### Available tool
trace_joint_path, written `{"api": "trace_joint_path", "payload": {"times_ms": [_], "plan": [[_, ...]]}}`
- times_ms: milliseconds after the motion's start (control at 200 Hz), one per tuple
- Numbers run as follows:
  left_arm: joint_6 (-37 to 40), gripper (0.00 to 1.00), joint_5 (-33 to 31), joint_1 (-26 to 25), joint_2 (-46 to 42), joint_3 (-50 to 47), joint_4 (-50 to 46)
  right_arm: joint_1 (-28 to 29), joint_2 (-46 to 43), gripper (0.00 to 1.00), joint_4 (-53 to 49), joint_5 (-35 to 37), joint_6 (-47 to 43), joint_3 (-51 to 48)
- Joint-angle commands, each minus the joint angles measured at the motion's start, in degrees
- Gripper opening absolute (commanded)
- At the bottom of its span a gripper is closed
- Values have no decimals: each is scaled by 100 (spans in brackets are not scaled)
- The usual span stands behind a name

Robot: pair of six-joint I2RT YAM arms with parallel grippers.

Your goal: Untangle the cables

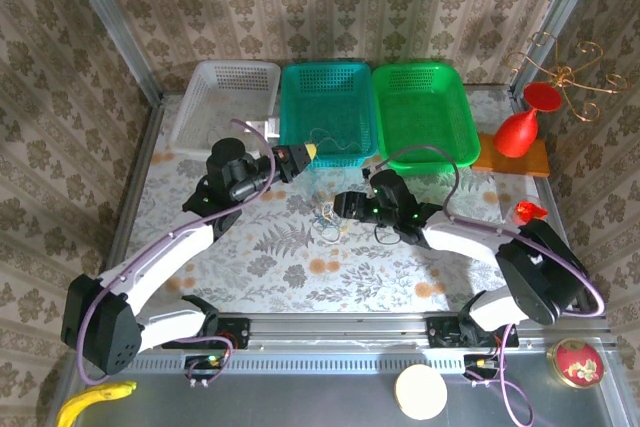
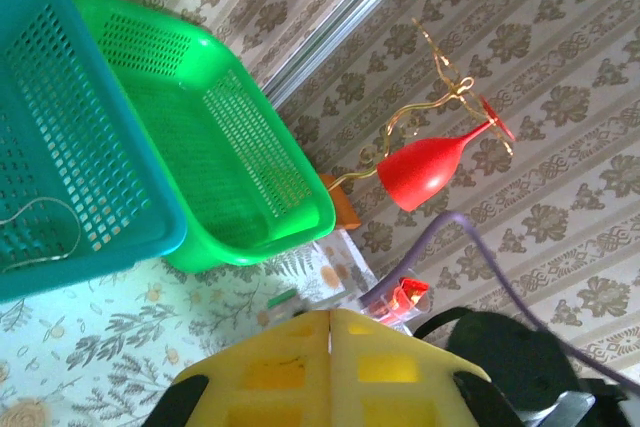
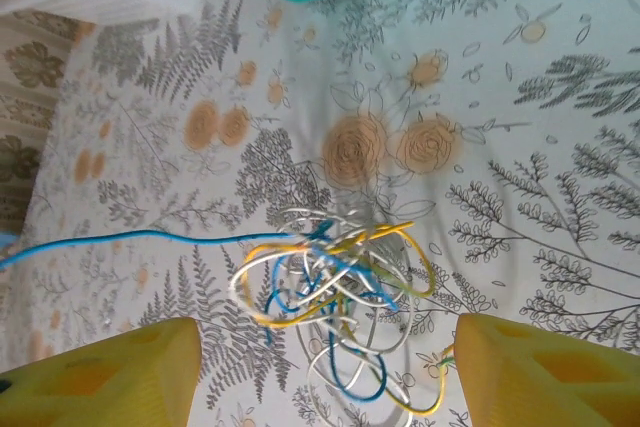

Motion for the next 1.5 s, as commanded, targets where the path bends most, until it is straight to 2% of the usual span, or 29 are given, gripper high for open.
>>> {"api": "trace_joint_path", "payload": {"times_ms": [0, 360, 590, 1105, 1495], "plan": [[-101, 0, -33, 43, -91, -99, 364, -143, -360, 69, -422, -78, -110, 82], [-115, 0, -174, 44, -69, -323, 540, -375, -1510, 66, -739, 154, -106, -348], [-140, 0, -174, 43, -12, -345, 629, -344, -1887, 68, 54, -412, -226, -588], [-182, 0, -184, 13, 37, -293, 658, 202, -615, 68, 859, -341, -234, 268], [-224, 0, -240, -5, -4, -275, 690, 337, 485, 63, 1654, 162, 93, 155]]}}
